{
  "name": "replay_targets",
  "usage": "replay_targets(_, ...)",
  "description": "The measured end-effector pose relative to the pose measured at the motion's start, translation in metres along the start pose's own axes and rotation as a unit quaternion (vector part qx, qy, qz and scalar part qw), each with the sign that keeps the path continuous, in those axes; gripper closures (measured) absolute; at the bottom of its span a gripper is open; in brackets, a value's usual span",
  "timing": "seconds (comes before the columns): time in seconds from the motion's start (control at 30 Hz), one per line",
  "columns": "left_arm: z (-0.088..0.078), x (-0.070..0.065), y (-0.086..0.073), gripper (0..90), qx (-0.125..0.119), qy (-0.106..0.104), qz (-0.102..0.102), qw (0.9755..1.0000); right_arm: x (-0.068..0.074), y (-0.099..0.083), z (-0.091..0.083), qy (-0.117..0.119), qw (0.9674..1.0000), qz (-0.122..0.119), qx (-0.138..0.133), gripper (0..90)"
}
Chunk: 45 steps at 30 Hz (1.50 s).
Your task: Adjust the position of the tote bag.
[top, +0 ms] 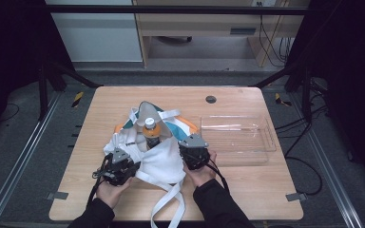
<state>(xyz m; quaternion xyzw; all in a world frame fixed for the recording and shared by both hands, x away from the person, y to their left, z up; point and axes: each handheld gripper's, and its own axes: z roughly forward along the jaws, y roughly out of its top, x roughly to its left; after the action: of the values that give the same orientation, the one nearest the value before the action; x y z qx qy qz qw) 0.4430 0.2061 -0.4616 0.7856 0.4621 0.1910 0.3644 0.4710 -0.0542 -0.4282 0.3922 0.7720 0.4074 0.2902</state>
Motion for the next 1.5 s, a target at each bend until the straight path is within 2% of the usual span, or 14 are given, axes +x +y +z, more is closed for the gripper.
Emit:
replay_targets(0.03, 0.000, 0.000, 0.000, 82.0, 0.003, 0.000, 0.000, 1.0000, 0.000, 0.000, 0.000, 0.000, 1.0000, 0.000, 0.000, 86.1)
replay_targets(0.07, 0.001, 0.000, 0.000, 85.8, 0.009, 0.001, 0.003, 1.0000, -0.006, -0.003, 0.002, -0.001, 0.9998, 0.019, 0.006, 86.6)
replay_targets(0.13, 0.001, 0.000, -0.001, 87.0, 0.011, 0.002, 0.005, 0.9999, -0.010, -0.006, 0.005, -0.005, 0.9993, 0.036, 0.010, 86.8)
replay_targets(0.37, 0.002, -0.001, -0.002, 87.2, 0.018, 0.005, 0.017, 0.9997, -0.015, -0.022, 0.016, -0.021, 0.9980, 0.054, 0.024, 87.2)
replay_targets(0.77, 0.002, -0.001, -0.003, 87.2, 0.021, 0.005, 0.023, 0.9995, -0.011, -0.038, 0.031, -0.033, 0.9967, 0.064, 0.039, 87.2)
replay_targets(1.13, 0.002, -0.001, -0.003, 86.9, 0.020, 0.005, 0.025, 0.9995, -0.011, -0.049, 0.039, -0.038, 0.9967, 0.057, 0.043, 87.2)
replay_targets(1.3, 0.001, -0.001, -0.003, 83.2, 0.011, 0.003, 0.027, 0.9996, -0.010, -0.047, 0.037, -0.033, 0.9969, 0.059, 0.041, 86.7)
replay_targets(1.4, -0.002, -0.002, -0.002, 79.3, -0.001, 0.006, 0.030, 0.9995, -0.011, -0.043, 0.030, -0.015, 0.9979, 0.058, 0.026, 83.8)
replay_targets(1.5, -0.005, -0.002, -0.001, 77.6, -0.010, 0.007, 0.027, 0.9996, -0.010, -0.040, 0.026, -0.009, 0.9983, 0.055, 0.018, 81.2)
